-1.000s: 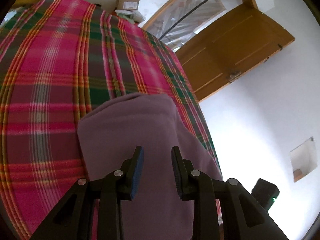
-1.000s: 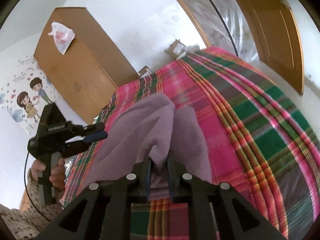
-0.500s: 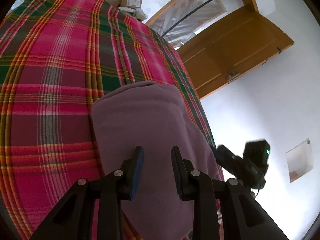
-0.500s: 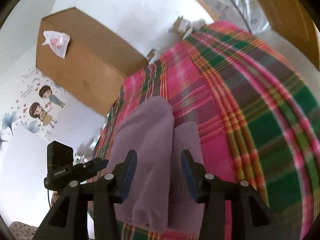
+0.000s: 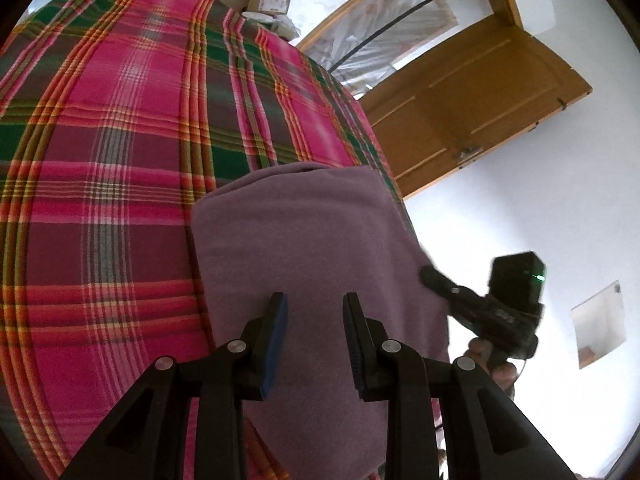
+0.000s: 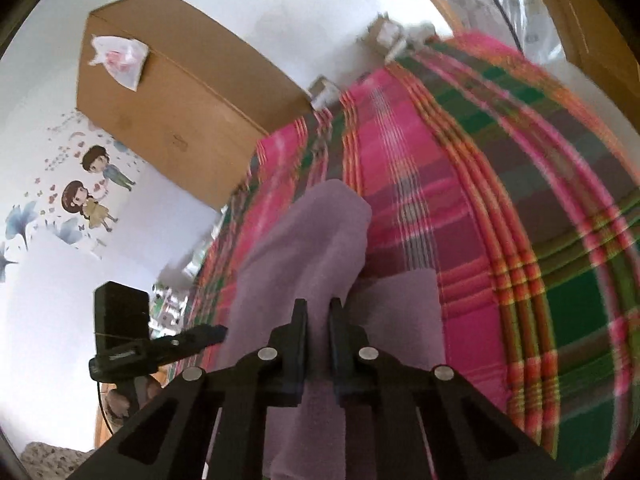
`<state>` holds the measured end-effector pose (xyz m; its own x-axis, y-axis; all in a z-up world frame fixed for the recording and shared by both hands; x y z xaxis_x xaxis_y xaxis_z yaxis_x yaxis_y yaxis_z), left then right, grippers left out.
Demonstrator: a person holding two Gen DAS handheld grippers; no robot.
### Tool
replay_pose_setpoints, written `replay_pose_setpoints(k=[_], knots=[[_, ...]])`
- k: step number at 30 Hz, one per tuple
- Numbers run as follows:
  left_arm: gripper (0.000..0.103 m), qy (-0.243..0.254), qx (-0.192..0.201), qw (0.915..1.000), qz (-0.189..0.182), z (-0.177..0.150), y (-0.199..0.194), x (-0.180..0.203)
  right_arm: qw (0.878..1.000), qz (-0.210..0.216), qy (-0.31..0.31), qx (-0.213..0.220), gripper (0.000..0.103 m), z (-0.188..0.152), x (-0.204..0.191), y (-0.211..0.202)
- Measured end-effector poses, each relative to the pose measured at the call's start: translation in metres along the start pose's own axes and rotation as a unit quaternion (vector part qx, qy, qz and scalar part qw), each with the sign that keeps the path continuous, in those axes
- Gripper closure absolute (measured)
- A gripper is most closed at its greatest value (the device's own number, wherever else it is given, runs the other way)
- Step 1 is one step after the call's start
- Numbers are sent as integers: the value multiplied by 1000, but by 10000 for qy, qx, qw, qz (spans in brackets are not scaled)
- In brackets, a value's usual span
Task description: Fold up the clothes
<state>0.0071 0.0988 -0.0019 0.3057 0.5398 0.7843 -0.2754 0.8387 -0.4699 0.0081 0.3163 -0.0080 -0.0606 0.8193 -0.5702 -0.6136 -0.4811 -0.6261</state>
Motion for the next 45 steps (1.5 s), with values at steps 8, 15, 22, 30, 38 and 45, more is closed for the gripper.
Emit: replay_pose_setpoints(k=[8, 15, 22, 30, 38, 45], knots=[[75, 209, -125, 9997, 84, -5, 7, 8, 9981, -421, -119, 444, 93, -23, 6, -27], [75, 333, -182, 9991, 186, -10, 9, 10, 9977, -539, 302, 275, 93, -31, 36, -12], [75, 395, -204, 9987, 268, -17, 13, 10, 9949, -920, -237, 350, 93, -14, 23, -11], [75, 503, -236, 9977, 385, -31, 7, 11, 9907, -1327, -209, 224, 79, -24, 38, -13], [75, 649, -269, 9961, 543, -50, 1, 12, 9837, -1583, -792, 325, 68, -56, 26, -35], [74, 646, -305, 9958, 580, -65, -5, 9, 9786, -1749, -1067, 169, 68, -86, 23, -38]])
Point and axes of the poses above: each gripper's, at about its wrist camera, not at the fingertips, and y roughly the way its jaws point, x to its right, z to its top, the point moved 8 cm from there along y, roughly the way its jaws point, and after that the axes turned 10 degrees about -z, right-handed, at the moved point
